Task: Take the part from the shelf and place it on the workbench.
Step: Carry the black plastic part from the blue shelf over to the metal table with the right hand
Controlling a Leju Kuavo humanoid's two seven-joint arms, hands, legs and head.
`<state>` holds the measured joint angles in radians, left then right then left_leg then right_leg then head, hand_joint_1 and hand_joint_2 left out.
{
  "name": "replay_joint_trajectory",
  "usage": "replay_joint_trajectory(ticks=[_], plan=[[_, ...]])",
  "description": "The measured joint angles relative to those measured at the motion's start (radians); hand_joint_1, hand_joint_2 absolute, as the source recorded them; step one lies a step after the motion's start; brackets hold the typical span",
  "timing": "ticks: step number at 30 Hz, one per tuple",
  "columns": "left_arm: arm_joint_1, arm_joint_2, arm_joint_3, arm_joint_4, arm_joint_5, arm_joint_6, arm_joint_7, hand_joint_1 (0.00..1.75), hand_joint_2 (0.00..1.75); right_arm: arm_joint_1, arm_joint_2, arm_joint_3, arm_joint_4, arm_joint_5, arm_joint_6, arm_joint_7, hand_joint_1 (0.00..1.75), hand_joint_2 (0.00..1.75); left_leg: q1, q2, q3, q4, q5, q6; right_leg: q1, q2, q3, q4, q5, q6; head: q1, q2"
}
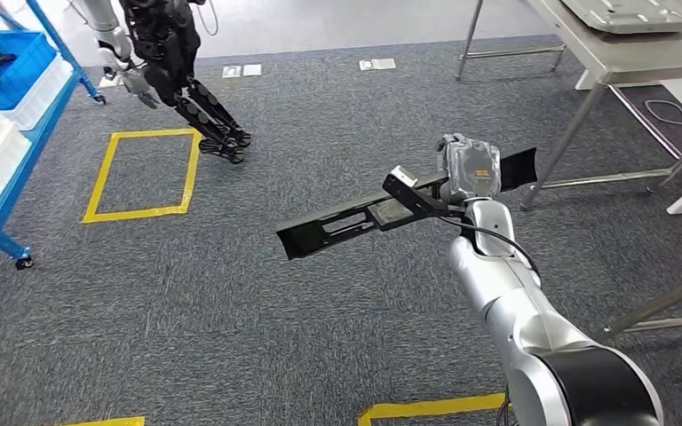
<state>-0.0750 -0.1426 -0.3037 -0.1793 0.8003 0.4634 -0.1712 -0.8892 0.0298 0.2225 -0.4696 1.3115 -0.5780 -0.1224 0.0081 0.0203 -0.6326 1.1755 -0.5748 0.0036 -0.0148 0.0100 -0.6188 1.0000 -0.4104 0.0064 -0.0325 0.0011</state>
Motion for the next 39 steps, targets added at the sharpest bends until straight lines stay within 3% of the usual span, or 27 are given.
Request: replay_joint_trajectory(ticks=[2, 3, 5, 7, 9, 11, 13, 15, 17, 18, 19, 21, 22, 24, 26, 27, 29, 31, 32, 33, 34, 35, 37, 39], plan=[[0.001, 0.0, 0.0, 0.0, 0.0, 0.0, 0.0, 0.0, 0.0, 0.003, 0.005, 0.001, 0.0, 0.0, 0.0, -0.004, 1.75, 1.75, 0.001, -0.019, -0.062, 0.116, -0.038, -0.001, 0.003, 0.025, -0.001, 0.0, 0.001, -0.004, -0.002, 0.0], [0.001, 0.0, 0.0, 0.0, 0.0, 0.0, 0.001, 0.0, 0.0, 0.005, 0.006, 0.001, 0.0, 0.0, 0.0, -0.008, 1.75, 1.75, 0.001, -0.022, -0.072, 0.128, -0.03, 0.002, 0.005, 0.038, -0.001, 0.001, 0.002, -0.004, -0.003, 0.0], [0.002, 0.0, 0.0, 0.0, 0.001, 0.003, 0.0, 0.0, 0.0, 0.007, 0.009, 0.001, 0.001, -0.003, 0.0, -0.019, 1.75, 1.75, 0.001, -0.036, -0.035, 0.034, 0.039, 0.01, 0.006, 0.063, 0.0, 0.002, 0.003, -0.005, -0.003, 0.0], [0.002, 0.001, 0.0, 0.0, 0.003, 0.008, 0.0, 0.0, 0.0, 0.007, 0.017, 0.003, 0.001, 0.0, 0.0, -0.025, 1.75, 1.75, 0.002, -0.079, 0.027, -0.101, 0.099, 0.019, 0.007, 0.086, -0.002, 0.004, 0.005, -0.003, -0.002, 0.0], [0.002, 0.001, 0.0, 0.0, 0.004, 0.012, 0.0, 0.0, 0.0, 0.007, 0.028, 0.007, 0.001, 0.009, -0.001, -0.025, 1.75, 1.75, -0.001, -0.1, 0.054, -0.158, 0.112, 0.023, 0.006, 0.107, -0.009, 0.005, 0.009, 0.005, -0.003, 0.0], [0.0, 0.0, 0.0, 0.0, 0.006, 0.016, 0.004, 0.0, 0.0, 0.009, 0.035, 0.012, 0.003, 0.015, -0.001, -0.025, 1.75, 1.75, -0.003, -0.078, 0.058, -0.167, 0.117, 0.03, 0.001, 0.122, -0.017, 0.004, 0.015, 0.015, -0.004, 0.0], [-0.002, -0.001, 0.0, 0.0, 0.009, 0.022, 0.009, 0.0, 0.0, 0.01, 0.04, 0.015, 0.006, 0.017, -0.001, -0.025, 1.75, 1.75, -0.001, -0.054, 0.062, -0.18, 0.127, 0.041, 0.005, 0.084, -0.04, 0.037, -0.005, 0.017, -0.001, 0.0], [-0.001, -0.002, 0.0, 0.0, 0.011, 0.027, 0.015, 0.0, 0.0, 0.011, 0.049, 0.02, 0.008, 0.016, 0.0, -0.025, 1.75, 1.75, 0.0, -0.029, 0.061, -0.186, 0.133, 0.046, 0.007, 0.025, -0.094, 0.151, -0.061, 0.012, 0.006, 0.0], [0.0, -0.002, 0.0, 0.001, 0.012, 0.033, 0.016, 0.0, 0.0, 0.015, 0.057, 0.025, 0.011, 0.016, 0.003, -0.028, 1.75, 1.75, -0.001, -0.002, 0.059, -0.186, 0.133, 0.047, 0.003, 0.005, -0.151, 0.279, -0.107, 0.015, 0.01, 0.0], [0.001, -0.002, 0.0, 0.001, 0.01, 0.035, 0.012, 0.0, 0.0, 0.017, 0.06, 0.026, 0.013, 0.016, 0.003, -0.03, 1.75, 1.75, -0.001, 0.01, 0.059, -0.186, 0.133, 0.047, 0.001, 0.001, -0.158, 0.302, -0.111, 0.022, 0.01, 0.0], [0.001, -0.002, 0.0, 0.001, 0.008, 0.037, 0.004, 0.0, 0.0, 0.02, 0.062, 0.027, 0.015, 0.016, 0.004, -0.033, 1.75, 1.75, -0.001, 0.022, 0.059, -0.186, 0.132, 0.046, -0.002, -0.005, -0.143, 0.279, -0.099, 0.031, 0.011, 0.0], [0.001, -0.002, 0.0, 0.0, 0.004, 0.039, -0.015, 0.0, 0.0, 0.02, 0.064, 0.029, 0.016, 0.016, 0.003, -0.036, 1.75, 1.75, -0.001, 0.042, 0.061, -0.184, 0.129, 0.041, -0.005, -0.04, -0.062, 0.135, -0.053, 0.046, 0.013, 0.0], [0.002, -0.002, 0.0, 0.0, 0.003, 0.038, -0.023, 0.0, 0.0, 0.019, 0.066, 0.03, 0.016, 0.016, 0.003, -0.036, 1.75, 1.75, -0.004, 0.051, 0.061, -0.183, 0.126, 0.036, -0.003, -0.06, -0.022, 0.065, -0.034, 0.047, 0.015, 0.0], [0.004, -0.002, 0.0, 0.0, 0.001, 0.037, -0.032, 0.0, 0.0, 0.018, 0.07, 0.031, 0.016, 0.017, 0.003, -0.033, 1.75, 1.75, -0.01, 0.069, 0.062, -0.179, 0.121, 0.026, 0.002, -0.077, 0.013, 0.003, -0.019, 0.039, 0.013, 0.0], [0.004, -0.002, 0.0, 0.0, -0.001, 0.033, -0.035, 0.0, 0.0, 0.018, 0.07, 0.031, 0.015, 0.017, 0.005, -0.029, 1.75, 1.75, -0.009, 0.087, 0.064, -0.177, 0.116, 0.016, 0.003, -0.053, 0.01, 0.002, -0.015, 0.027, 0.01, 0.0], [0.004, -0.002, 0.0, 0.0, -0.002, 0.031, -0.035, 0.0, 0.0, 0.018, 0.068, 0.031, 0.014, 0.017, 0.006, -0.026, 1.75, 1.75, -0.005, 0.08, 0.062, -0.171, 0.108, 0.01, 0.001, -0.041, 0.01, 0.001, -0.013, 0.023, 0.008, 0.0], [0.004, -0.002, 0.0, 0.0, -0.004, 0.029, -0.036, 0.0, 0.0, 0.014, 0.065, 0.031, 0.01, 0.018, 0.01, -0.02, 1.75, 1.75, 0.002, 0.033, 0.034, -0.108, 0.065, -0.001, -0.004, -0.021, 0.011, -0.001, -0.01, 0.011, 0.005, 0.0], [0.007, -0.002, -0.001, 0.0, -0.005, 0.028, -0.035, 0.0, 0.0, 0.013, 0.064, 0.031, 0.007, 0.018, 0.015, -0.016, 1.75, 1.75, 0.004, -0.011, -0.028, 0.028, 0.0, -0.005, -0.003, 0.0, 0.01, -0.001, -0.009, 0.004, 0.0, 0.0], [0.008, -0.002, -0.001, 0.0, -0.005, 0.028, -0.035, 0.0, 0.0, 0.014, 0.062, 0.031, 0.007, 0.019, 0.017, -0.013, 1.75, 1.75, 0.004, -0.017, -0.059, 0.091, -0.022, -0.005, -0.001, 0.013, 0.01, -0.001, -0.008, 0.002, -0.001, 0.0], [0.009, -0.002, -0.001, 0.0, -0.005, 0.027, -0.035, 0.0, 0.0, 0.015, 0.06, 0.031, 0.006, 0.02, 0.02, -0.01, 1.75, 1.75, 0.004, -0.02, -0.078, 0.123, -0.024, -0.003, 0.0, 0.026, 0.01, 0.0, -0.008, 0.001, -0.002, 0.0], [0.009, -0.002, -0.001, 0.0, -0.005, 0.026, -0.036, 0.0, 0.0, 0.016, 0.057, 0.031, 0.006, 0.021, 0.021, -0.006, 1.75, 1.75, 0.004, -0.021, -0.078, 0.116, -0.008, -0.001, 0.001, 0.039, 0.01, 0.0, -0.007, 0.0, -0.002, 0.0], [0.01, -0.002, -0.001, 0.0, -0.004, 0.025, -0.037, 0.0, 0.0, 0.016, 0.054, 0.031, 0.005, 0.021, 0.023, -0.004, 1.75, 1.75, 0.005, -0.026, -0.058, 0.068, 0.025, 0.003, 0.001, 0.051, 0.011, 0.001, -0.007, 0.0, -0.002, 0.0], [0.01, -0.001, -0.001, 0.0, -0.002, 0.021, -0.039, 0.0, 0.0, 0.015, 0.047, 0.031, 0.0, 0.021, 0.025, 0.003, 1.75, 1.75, 0.007, -0.062, 0.008, -0.07, 0.09, 0.01, 0.003, 0.075, 0.009, 0.004, -0.006, 0.002, -0.003, 0.0], [0.01, 0.0, -0.001, 0.0, 0.0, 0.017, -0.042, 0.0, 0.0, 0.011, 0.041, 0.031, -0.004, 0.022, 0.027, 0.01, 1.75, 1.75, 0.008, -0.096, 0.045, -0.149, 0.11, 0.014, 0.003, 0.095, 0.002, 0.006, -0.002, 0.009, -0.001, 0.0]])
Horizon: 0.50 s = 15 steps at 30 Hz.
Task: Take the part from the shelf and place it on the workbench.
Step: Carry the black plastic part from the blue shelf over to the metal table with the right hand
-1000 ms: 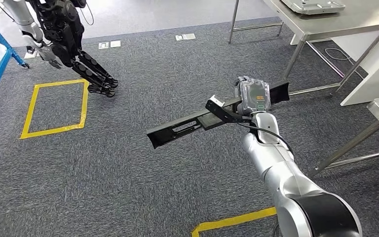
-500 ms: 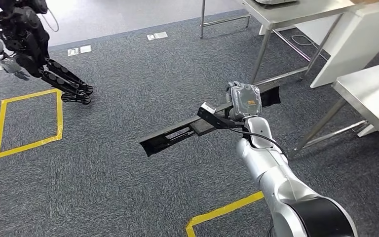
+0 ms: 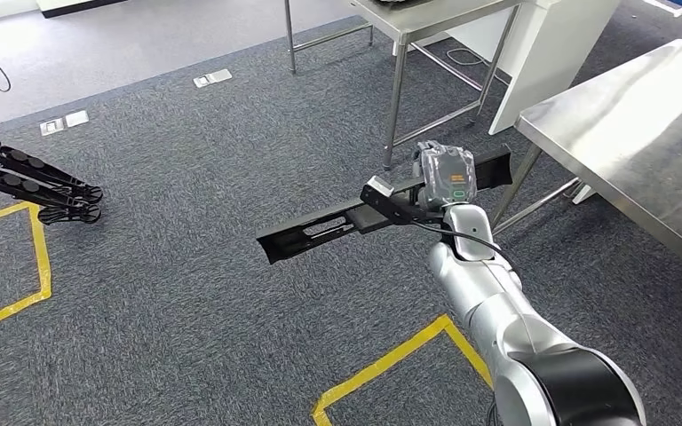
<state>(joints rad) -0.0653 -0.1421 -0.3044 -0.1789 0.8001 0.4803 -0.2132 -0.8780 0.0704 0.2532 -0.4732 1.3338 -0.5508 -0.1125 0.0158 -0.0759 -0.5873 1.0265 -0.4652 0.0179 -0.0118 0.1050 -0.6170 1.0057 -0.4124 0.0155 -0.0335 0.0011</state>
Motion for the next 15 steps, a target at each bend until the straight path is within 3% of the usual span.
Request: replay_joint_trajectory(ticks=[2, 3, 5, 7, 9, 10, 12, 13, 15], plan=[[-0.001, 0.0, 0.0, 0.0, 0.0, -0.005, -0.002, 0.0, 0.0, -0.002, -0.01, 0.0, -0.002, 0.004, 0.001, 0.006, 1.75, 1.75, -0.003, 0.008, 0.005, -0.011, 0.0, 0.006, -0.004, 0.021, -0.008, -0.005, 0.007, 0.014, 0.001, 0.0], [-0.001, 0.0, 0.0, 0.0, 0.0, -0.007, -0.003, 0.0, 0.0, -0.002, -0.016, 0.0, -0.002, 0.006, 0.001, 0.01, 1.75, 1.75, -0.003, 0.02, 0.008, -0.016, 0.004, 0.012, -0.004, 0.016, -0.014, -0.003, 0.007, 0.019, 0.001, 0.0], [-0.001, 0.0, 0.0, 0.0, 0.0, -0.01, -0.004, 0.0, 0.0, -0.003, -0.027, 0.0, -0.003, 0.012, 0.001, 0.017, 1.75, 1.75, -0.001, 0.044, 0.013, -0.025, 0.013, 0.025, -0.001, -0.03, -0.044, 0.048, -0.018, 0.021, 0.007, 0.0], [0.0, -0.001, 0.0, 0.0, -0.001, -0.014, -0.005, 0.0, 0.0, -0.004, -0.031, 0.0, -0.004, 0.015, 0.001, 0.023, 1.75, 1.75, -0.003, 0.068, 0.012, -0.027, 0.015, 0.031, 0.001, -0.08, -0.106, 0.176, -0.074, 0.014, 0.013, 0.0], [0.001, 0.0, 0.0, 0.0, -0.001, -0.018, -0.008, 0.0, 0.0, -0.003, -0.035, 0.0, -0.005, 0.018, 0.001, 0.028, 1.75, 1.75, -0.005, 0.094, 0.011, -0.027, 0.014, 0.032, 0.0, -0.092, -0.156, 0.285, -0.109, 0.017, 0.014, 0.0], [0.001, 0.0, 0.0, 0.0, -0.001, -0.02, -0.01, 0.0, 0.0, -0.002, -0.039, 0.0, -0.005, 0.02, 0.001, 0.031, 1.75, 1.75, -0.006, 0.106, 0.011, -0.026, 0.013, 0.031, -0.001, -0.095, -0.154, 0.287, -0.105, 0.023, 0.015, 0.0], [0.0, -0.001, 0.0, 0.0, 0.0, -0.023, -0.012, 0.0, 0.0, -0.003, -0.047, 0.0, -0.009, 0.028, 0.002, 0.038, 1.75, 1.75, -0.006, 0.127, 0.013, -0.026, 0.011, 0.029, -0.001, -0.117, -0.09, 0.174, -0.063, 0.037, 0.016, 0.0], [0.0, -0.001, 0.0, 0.0, 0.0, -0.024, -0.013, 0.0, 0.0, -0.006, -0.05, 0.0, -0.013, 0.031, 0.003, 0.041, 1.75, 1.75, -0.009, 0.137, 0.014, -0.025, 0.009, 0.026, 0.001, -0.142, -0.047, 0.097, -0.041, 0.039, 0.018, 0.0], [0.0, -0.001, 0.0, 0.0, 0.0, -0.025, -0.014, 0.0, 0.0, -0.012, -0.054, 0.0, -0.021, 0.035, 0.004, 0.045, 1.75, 1.75, -0.017, 0.155, 0.016, -0.024, 0.004, 0.018, 0.008, -0.173, 0.004, 0.004, -0.014, 0.03, 0.016, 0.0]])
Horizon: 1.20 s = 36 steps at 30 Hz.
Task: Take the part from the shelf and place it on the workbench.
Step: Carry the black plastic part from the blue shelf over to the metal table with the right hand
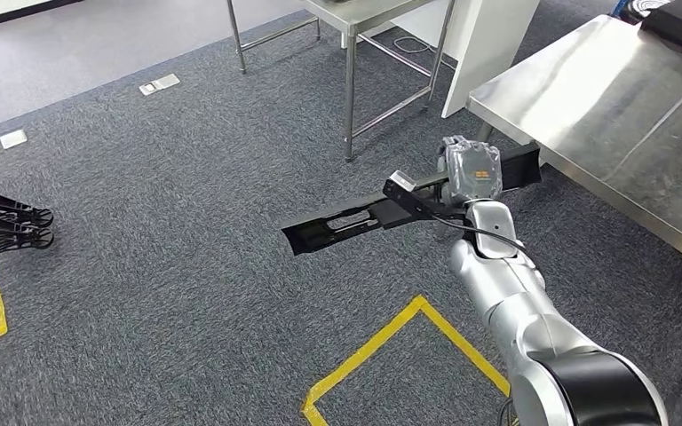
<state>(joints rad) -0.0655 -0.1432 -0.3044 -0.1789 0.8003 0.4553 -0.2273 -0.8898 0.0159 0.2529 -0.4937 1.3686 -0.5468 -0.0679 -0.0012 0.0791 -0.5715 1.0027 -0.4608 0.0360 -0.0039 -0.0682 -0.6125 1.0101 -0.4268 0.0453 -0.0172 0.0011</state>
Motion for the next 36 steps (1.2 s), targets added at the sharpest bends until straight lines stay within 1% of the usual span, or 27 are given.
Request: replay_joint_trajectory(ticks=[1, 3, 5, 7, 8, 9, 10, 11, 12, 14, 15, 16, 18, 19, 20, 22, 24, 25, 26, 27, 28, 29, 30, 31, 33, 34, 36], plan=[[0.0, 0.0, 0.0, 0.0, 0.001, 0.001, 0.0, 0.0, 0.0, -0.003, -0.002, 0.0, -0.002, 0.001, 0.0, 0.001, 1.75, 1.75, -0.003, 0.01, 0.001, 0.001, -0.002, -0.003, 0.003, 0.0, 0.005, -0.01, 0.003, -0.006, -0.001, 0.0], [-0.001, 0.0, 0.0, 0.0, 0.002, 0.005, 0.0, 0.0, 0.0, -0.004, -0.01, -0.001, -0.007, 0.001, 0.0, 0.003, 1.75, 1.75, -0.001, 0.022, 0.001, 0.003, -0.008, -0.012, -0.001, 0.024, 0.002, -0.011, 0.007, -0.016, -0.003, 0.0], [-0.002, 0.0, 0.0, 0.0, 0.003, 0.011, 0.001, 0.0, 0.0, -0.007, -0.016, -0.003, -0.015, 0.0, -0.001, 0.004, 1.75, 1.75, 0.005, -0.013, -0.015, 0.042, -0.038, -0.023, -0.008, 0.046, 0.002, -0.013, 0.012, -0.027, -0.005, 0.0], [-0.001, 0.0, 0.0, 0.0, 0.004, 0.015, 0.002, 0.0, 0.0, -0.009, -0.016, -0.004, -0.02, 0.0, -0.001, 0.004, 1.75, 1.75, 0.009, -0.063, -0.069, 0.162, -0.101, -0.032, -0.011, 0.067, 0.002, -0.014, 0.014, -0.036, -0.01, 0.0], [0.0, 0.0, 0.0, 0.0, 0.004, 0.017, 0.003, 0.0, 0.0, -0.009, -0.015, -0.004, -0.021, 0.0, -0.001, 0.005, 1.75, 1.75, 0.01, -0.074, -0.104, 0.234, -0.13, -0.033, -0.01, 0.079, 0.001, -0.014, 0.014, -0.039, -0.011, 0.0], [0.0, 0.0, 0.0, 0.0, 0.005, 0.018, 0.004, 0.0, 0.0, -0.007, -0.015, -0.004, -0.021, 0.0, -0.001, 0.005, 1.75, 1.75, 0.01, -0.077, -0.13, 0.285, -0.144, -0.034, -0.009, 0.092, 0.001, -0.013, 0.015, -0.04, -0.012, 0.0], [0.001, 0.0, 0.0, 0.0, 0.005, 0.018, 0.005, 0.0, 0.0, -0.005, -0.016, -0.005, -0.021, 0.0, -0.001, 0.005, 1.75, 1.75, 0.01, -0.079, -0.141, 0.302, -0.138, -0.033, -0.009, 0.104, 0.001, -0.013, 0.015, -0.04, -0.013, 0.0], [0.001, 0.0, 0.0, 0.0, 0.005, 0.021, 0.007, 0.0, 0.0, -0.004, -0.016, -0.005, -0.021, 0.001, -0.001, 0.005, 1.75, 1.75, 0.01, -0.081, -0.133, 0.277, -0.113, -0.03, -0.008, 0.117, 0.001, -0.012, 0.016, -0.041, -0.013, 0.0], [0.001, 0.001, 0.0, 0.0, 0.006, 0.026, 0.011, 0.0, 0.0, -0.004, -0.017, -0.006, -0.023, 0.002, -0.001, 0.007, 1.75, 1.75, 0.011, -0.091, -0.106, 0.216, -0.076, -0.026, -0.009, 0.13, 0.002, -0.011, 0.017, -0.041, -0.014, 0.0], [0.0, 0.001, 0.0, 0.0, 0.011, 0.045, 0.021, 0.0, 0.0, -0.007, -0.021, -0.007, -0.03, 0.009, 0.001, 0.014, 1.75, 1.75, 0.014, -0.136, -0.04, 0.079, -0.019, -0.017, -0.007, 0.153, -0.001, -0.008, 0.018, -0.038, -0.014, 0.0], [0.0, 0.001, 0.0, 0.001, 0.013, 0.058, 0.028, 0.0, 0.0, -0.01, -0.025, -0.009, -0.035, 0.013, 0.005, 0.018, 1.75, 1.75, 0.014, -0.154, -0.018, 0.036, -0.007, -0.015, -0.006, 0.164, -0.005, -0.008, 0.021, -0.034, -0.013, 0.0], [0.0, 0.001, 0.0, 0.001, 0.015, 0.072, 0.034, 0.0, 0.0, -0.013, -0.032, -0.01, -0.04, 0.018, 0.011, 0.022, 1.75, 1.75, 0.013, -0.163, -0.008, 0.018, -0.007, -0.012, -0.007, 0.173, -0.01, -0.008, 0.024, -0.028, -0.013, 0.0], [0.0, -0.001, 0.001, 0.001, 0.027, 0.1, 0.052, 0.0, 0.0, -0.018, -0.053, -0.019, -0.052, 0.027, 0.027, 0.029, 1.75, 1.75, 0.012, -0.145, -0.004, 0.009, -0.003, -0.005, -0.012, 0.19, -0.018, -0.009, 0.031, -0.013, -0.012, 0.0], [0.0, -0.002, 0.003, 0.001, 0.036, 0.114, 0.061, 0.0, 0.0, -0.02, -0.066, -0.025, -0.059, 0.031, 0.033, 0.033, 1.75, 1.75, 0.012, -0.134, -0.003, 0.004, 0.002, 0.001, -0.011, 0.181, -0.026, -0.002, 0.027, -0.009, -0.011, 0.0], [0.0, -0.003, 0.007, 0.001, 0.046, 0.124, 0.069, 0.0, 0.0, -0.024, -0.079, -0.031, -0.064, 0.035, 0.039, 0.037, 1.75, 1.75, 0.014, -0.123, -0.003, -0.001, 0.007, 0.008, -0.009, 0.162, -0.04, 0.019, 0.015, -0.008, -0.006, 0.0], [0.003, -0.007, 0.015, 0.001, 0.059, 0.137, 0.075, 0.0, 0.0, -0.036, -0.099, -0.041, -0.071, 0.044, 0.049, 0.046, 1.75, 1.75, 0.013, -0.1, -0.004, -0.006, 0.013, 0.016, -0.006, 0.109, -0.09, 0.122, -0.034, -0.013, 0.004, 0.0], [0.006, -0.01, 0.02, 0.001, 0.063, 0.146, 0.07, 0.0, 0.0, -0.043, -0.114, -0.049, -0.073, 0.058, 0.061, 0.06, 1.75, 1.75, 0.01, -0.073, -0.006, -0.006, 0.013, 0.018, -0.009, 0.086, -0.146, 0.246, -0.076, -0.011, 0.009, 0.0], [0.007, -0.01, 0.021, 0.001, 0.061, 0.15, 0.064, 0.0, 0.0, -0.045, -0.125, -0.055, -0.073, 0.07, 0.069, 0.069, 1.75, 1.75, 0.01, -0.06, -0.006, -0.005, 0.012, 0.018, -0.012, 0.081, -0.156, 0.272, -0.08, -0.005, 0.009, 0.0], [0.007, -0.01, 0.022, 0.001, 0.059, 0.152, 0.056, 0.0, 0.0, -0.048, -0.137, -0.061, -0.073, 0.083, 0.076, 0.078, 1.75, 1.75, 0.01, -0.048, -0.006, -0.005, 0.012, 0.017, -0.015, 0.076, -0.146, 0.259, -0.07, 0.003, 0.009, 0.0], [0.007, -0.01, 0.022, 0.001, 0.055, 0.151, 0.049, 0.0, 0.0, -0.054, -0.15, -0.068, -0.072, 0.095, 0.083, 0.085, 1.75, 1.75, 0.011, -0.038, -0.006, -0.005, 0.011, 0.016, -0.018, 0.068, -0.118, 0.207, -0.049, 0.013, 0.009, 0.0], [0.007, -0.01, 0.023, 0.001, 0.053, 0.146, 0.044, 0.0, 0.0, -0.065, -0.163, -0.075, -0.07, 0.106, 0.089, 0.091, 1.75, 1.75, 0.009, -0.029, -0.005, -0.004, 0.009, 0.014, -0.02, 0.047, -0.077, 0.132, -0.025, 0.021, 0.01, 0.0], [0.007, -0.01, 0.023, 0.001, 0.052, 0.14, 0.04, 0.0, 0.0, -0.08, -0.173, -0.081, -0.068, 0.114, 0.095, 0.096, 1.75, 1.75, 0.006, -0.019, -0.006, -0.002, 0.006, 0.01, -0.018, 0.027, -0.039, 0.065, -0.006, 0.024, 0.012, 0.0], [0.007, -0.01, 0.024, 0.001, 0.052, 0.134, 0.037, 0.0, 0.0, -0.097, -0.179, -0.087, -0.065, 0.121, 0.1, 0.099, 1.75, 1.75, 0.002, -0.009, -0.007, 0.0, 0.004, 0.005, -0.016, 0.014, -0.014, 0.017, 0.006, 0.021, 0.012, 0.0], [0.007, -0.01, 0.025, 0.001, 0.053, 0.13, 0.035, 0.0, 0.0, -0.11, -0.184, -0.091, -0.062, 0.125, 0.105, 0.103, 1.75, 1.75, -0.002, 0.002, -0.006, 0.002, 0.001, 0.0, -0.013, 0.008, -0.001, -0.007, 0.011, 0.015, 0.01, 0.0], [0.006, -0.01, 0.028, 0.0, 0.055, 0.126, 0.033, 0.0, 0.0, -0.126, -0.194, -0.099, -0.056, 0.13, 0.112, 0.105, 1.75, 1.75, -0.002, 0.022, -0.003, 0.003, -0.003, -0.007, -0.012, 0.031, -0.003, -0.01, 0.013, 0.001, 0.005, 0.0], [0.005, -0.009, 0.029, 0.0, 0.056, 0.125, 0.032, 0.0, 0.0, -0.129, -0.2, -0.103, -0.054, 0.13, 0.114, 0.106, 1.75, 1.75, 0.001, 0.021, -0.004, 0.007, -0.009, -0.013, -0.014, 0.041, -0.003, -0.011, 0.014, -0.005, 0.004, 0.0], [0.004, -0.01, 0.031, 0.0, 0.056, 0.125, 0.03, 0.0, 0.0, -0.137, -0.205, -0.107, -0.05, 0.133, 0.115, 0.107, 1.75, 1.75, 0.007, -0.018, -0.03, 0.065, -0.05, -0.024, -0.019, 0.061, -0.003, -0.012, 0.018, -0.018, 0.001, 0.0]])
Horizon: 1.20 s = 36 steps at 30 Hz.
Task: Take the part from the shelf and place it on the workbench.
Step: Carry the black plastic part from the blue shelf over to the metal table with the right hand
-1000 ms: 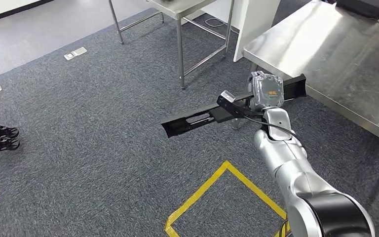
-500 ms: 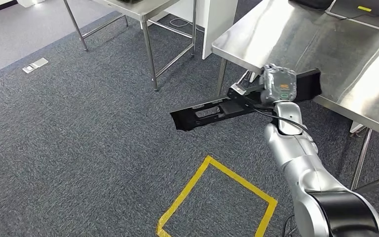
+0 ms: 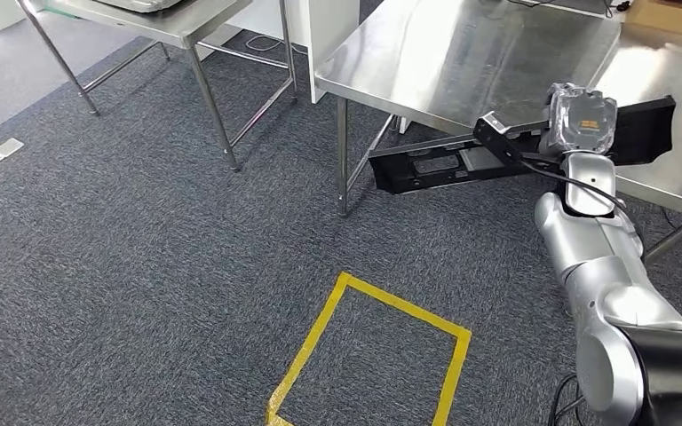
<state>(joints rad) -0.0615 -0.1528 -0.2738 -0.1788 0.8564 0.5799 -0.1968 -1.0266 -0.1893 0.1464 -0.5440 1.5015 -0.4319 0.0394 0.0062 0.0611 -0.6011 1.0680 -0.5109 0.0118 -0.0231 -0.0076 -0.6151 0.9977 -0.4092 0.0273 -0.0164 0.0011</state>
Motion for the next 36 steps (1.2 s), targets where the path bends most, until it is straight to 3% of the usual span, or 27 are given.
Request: replay_joint_trajectory(ticks=[2, 3, 4, 5, 7, 8, 10, 11, 13, 15, 17, 19, 20, 21, 23, 25, 27, 29, 31, 33, 36], plan=[[0.001, 0.0, 0.002, 0.0, 0.0, 0.0, -0.002, 0.0, 0.0, -0.005, 0.0, -0.001, 0.004, 0.004, 0.0, 0.003, 1.75, 1.75, 0.003, -0.046, -0.062, 0.133, -0.067, -0.006, 0.0, 0.019, -0.001, 0.0, 0.002, -0.009, -0.005, 0.0], [0.001, 0.0, 0.004, 0.0, 0.0, 0.0, -0.002, 0.0, 0.0, -0.006, 0.0, -0.001, 0.007, 0.005, 0.0, 0.004, 1.75, 1.75, 0.003, -0.055, -0.093, 0.196, -0.089, -0.007, 0.001, 0.029, -0.002, 0.0, 0.002, -0.011, -0.006, 0.0], [0.002, 0.0, 0.004, 0.0, 0.001, -0.001, -0.002, 0.0, 0.0, -0.006, 0.0, -0.001, 0.01, 0.006, 0.0, 0.004, 1.75, 1.75, 0.003, -0.058, -0.113, 0.232, -0.095, -0.006, 0.002, 0.041, -0.002, 0.0, 0.003, -0.012, -0.007, 0.0], [0.003, 0.0, 0.005, 0.0, 0.004, -0.005, -0.005, 0.0, 0.0, -0.006, 0.0, -0.002, 0.013, 0.008, 0.0, 0.006, 1.75, 1.75, 0.003, -0.061, -0.115, 0.23, -0.081, -0.003, 0.004, 0.054, -0.002, 0.0, 0.003, -0.012, -0.008, 0.0], [0.003, 0.001, 0.01, 0.0, 0.016, -0.028, -0.016, 0.0, 0.0, -0.01, 0.0, -0.002, 0.02, 0.011, 0.003, 0.013, 1.75, 1.75, 0.003, -0.081, -0.067, 0.123, -0.012, 0.009, 0.005, 0.079, -0.001, 0.001, 0.004, -0.011, -0.01, 0.0], [0.003, 0.001, 0.013, 0.0, 0.023, -0.042, -0.024, 0.0, 0.0, -0.014, 0.001, -0.003, 0.023, 0.012, 0.005, 0.016, 1.75, 1.75, 0.004, -0.108, -0.033, 0.053, 0.018, 0.017, 0.006, 0.089, -0.002, 0.002, 0.005, -0.01, -0.01, 0.0], [0.003, 0.0, 0.02, 0.0, 0.033, -0.06, -0.039, 0.0, 0.0, -0.027, 0.0, -0.007, 0.032, 0.015, 0.014, 0.019, 1.75, 1.75, 0.004, -0.145, 0.009, -0.036, 0.044, 0.025, 0.006, 0.108, -0.008, 0.003, 0.008, -0.003, -0.007, 0.0], [0.003, -0.001, 0.023, 0.0, 0.037, -0.063, -0.046, 0.0, 0.0, -0.034, 0.0, -0.009, 0.037, 0.018, 0.018, 0.019, 1.75, 1.75, 0.001, -0.147, 0.014, -0.047, 0.042, 0.027, 0.005, 0.119, -0.012, 0.002, 0.012, 0.003, -0.006, 0.0], [0.002, -0.003, 0.031, 0.0, 0.043, -0.065, -0.057, 0.0, 0.0, -0.047, 0.0, -0.015, 0.045, 0.022, 0.026, 0.021, 1.75, 1.75, 0.0, -0.121, 0.021, -0.059, 0.047, 0.033, 0.001, 0.133, -0.021, 0.001, 0.018, 0.014, -0.006, 0.0], [0.001, -0.006, 0.038, 0.0, 0.047, -0.063, -0.064, 0.0, 0.0, -0.064, 0.004, -0.018, 0.054, 0.024, 0.032, 0.024, 1.75, 1.75, 0.004, -0.095, 0.03, -0.072, 0.057, 0.042, 0.005, 0.096, -0.048, 0.041, -0.004, 0.016, 0.002, 0.0], [0.002, -0.009, 0.042, 0.0, 0.05, -0.06, -0.067, 0.0, 0.0, -0.084, 0.013, -0.018, 0.063, 0.026, 0.038, 0.026, 1.75, 1.75, 0.004, -0.07, 0.03, -0.077, 0.061, 0.047, 0.007, 0.04, -0.106, 0.163, -0.057, 0.012, 0.012, 0.0], [0.003, -0.01, 0.045, 0.0, 0.053, -0.057, -0.068, 0.0, 0.0, -0.093, 0.023, -0.018, 0.072, 0.027, 0.046, 0.026, 1.75, 1.75, 0.003, -0.043, 0.03, -0.077, 0.06, 0.047, 0.004, 0.021, -0.16, 0.28, -0.093, 0.016, 0.014, 0.0], [0.002, -0.01, 0.046, 0.0, 0.053, -0.056, -0.068, 0.0, 0.0, -0.095, 0.027, -0.018, 0.076, 0.027, 0.049, 0.027, 1.75, 1.75, 0.003, -0.032, 0.031, -0.076, 0.059, 0.046, 0.002, 0.016, -0.165, 0.293, -0.092, 0.023, 0.015, 0.0], [0.002, -0.01, 0.047, 0.0, 0.054, -0.055, -0.068, 0.0, 0.0, -0.099, 0.03, -0.018, 0.078, 0.028, 0.053, 0.027, 1.75, 1.75, 0.003, -0.021, 0.031, -0.076, 0.057, 0.044, -0.001, 0.009, -0.146, 0.257, -0.074, 0.032, 0.016, 0.0], [0.002, -0.012, 0.047, 0.0, 0.053, -0.056, -0.069, 0.0, 0.0, -0.114, 0.035, -0.018, 0.082, 0.028, 0.056, 0.028, 1.75, 1.75, 0.001, -0.002, 0.031, -0.073, 0.052, 0.037, -0.002, -0.024, -0.067, 0.112, -0.025, 0.046, 0.017, 0.0], [0.001, -0.013, 0.047, 0.0, 0.052, -0.056, -0.074, 0.0, 0.0, -0.133, 0.042, -0.018, 0.083, 0.028, 0.056, 0.027, 1.75, 1.75, -0.005, 0.012, 0.03, -0.068, 0.045, 0.026, 0.004, -0.045, -0.013, 0.012, 0.002, 0.04, 0.015, 0.0], [0.0, -0.013, 0.048, 0.0, 0.051, -0.061, -0.082, 0.0, 0.0, -0.141, 0.046, -0.019, 0.086, 0.027, 0.056, 0.023, 1.75, 1.75, -0.008, 0.024, 0.031, -0.066, 0.042, 0.018, 0.01, -0.035, -0.009, 0.001, 0.003, 0.024, 0.01, 0.0], [0.0, -0.013, 0.05, 0.0, 0.049, -0.07, -0.09, 0.0, 0.0, -0.143, 0.046, -0.019, 0.089, 0.028, 0.054, 0.015, 1.75, 1.75, -0.003, 0.013, 0.031, -0.061, 0.035, 0.009, 0.008, -0.025, -0.009, 0.003, 0.004, 0.012, 0.007, 0.0], [0.001, -0.012, 0.053, 0.0, 0.045, -0.079, -0.097, 0.0, 0.0, -0.143, 0.049, -0.019, 0.089, 0.028, 0.047, 0.007, 1.75, 1.75, 0.0, -0.01, 0.03, -0.061, 0.034, 0.025, 0.008, -0.017, -0.009, 0.004, 0.004, 0.005, 0.002, 0.0], [0.001, -0.01, 0.055, 0.0, 0.043, -0.087, -0.101, 0.0, 0.0, -0.143, 0.052, -0.019, 0.089, 0.029, 0.029, 0.001, 1.75, 1.75, 0.0, -0.014, 0.032, -0.065, 0.039, 0.049, 0.012, -0.01, -0.009, 0.005, 0.003, 0.004, -0.004, 0.0], [0.001, -0.007, 0.056, 0.0, 0.036, -0.099, -0.109, 0.0, 0.0, -0.143, 0.053, -0.018, 0.089, 0.031, -0.005, -0.003, 1.75, 1.75, 0.002, -0.011, 0.032, -0.068, 0.042, 0.044, 0.014, -0.007, -0.011, 0.005, 0.004, 0.003, -0.008, 0.0]])
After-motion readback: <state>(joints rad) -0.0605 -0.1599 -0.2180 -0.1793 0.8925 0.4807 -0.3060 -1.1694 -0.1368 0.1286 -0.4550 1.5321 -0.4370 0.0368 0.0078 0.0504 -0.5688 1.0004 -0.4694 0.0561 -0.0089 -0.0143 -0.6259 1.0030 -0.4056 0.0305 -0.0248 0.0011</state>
